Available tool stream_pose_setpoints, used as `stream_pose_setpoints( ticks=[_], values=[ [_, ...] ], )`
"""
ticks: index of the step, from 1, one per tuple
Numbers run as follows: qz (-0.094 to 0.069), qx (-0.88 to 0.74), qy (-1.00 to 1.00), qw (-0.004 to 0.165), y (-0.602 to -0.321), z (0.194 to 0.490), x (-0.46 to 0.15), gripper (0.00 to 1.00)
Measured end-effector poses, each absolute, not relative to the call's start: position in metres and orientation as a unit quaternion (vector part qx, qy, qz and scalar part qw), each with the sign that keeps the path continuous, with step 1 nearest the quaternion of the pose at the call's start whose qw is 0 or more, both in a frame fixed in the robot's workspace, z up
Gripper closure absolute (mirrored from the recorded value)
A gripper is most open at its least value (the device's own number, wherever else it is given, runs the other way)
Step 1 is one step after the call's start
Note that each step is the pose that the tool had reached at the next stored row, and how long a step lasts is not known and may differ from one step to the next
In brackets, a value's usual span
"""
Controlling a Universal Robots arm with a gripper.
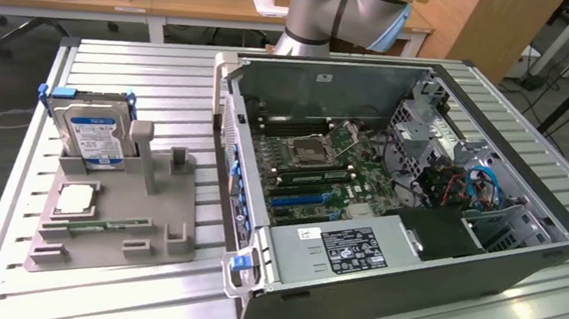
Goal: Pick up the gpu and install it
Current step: 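Insert the gpu into the slot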
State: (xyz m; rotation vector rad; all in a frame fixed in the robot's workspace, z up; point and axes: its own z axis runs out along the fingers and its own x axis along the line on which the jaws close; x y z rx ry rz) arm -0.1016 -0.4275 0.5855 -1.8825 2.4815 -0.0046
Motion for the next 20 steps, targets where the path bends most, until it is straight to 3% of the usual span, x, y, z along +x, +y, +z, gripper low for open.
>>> stream_pose_setpoints(
  ticks=[20],
  values=[
    [-0.001, -0.604, 0.797, 0.013, -0.4276, 0.5838, -0.1016, 0.74]
  ],
)
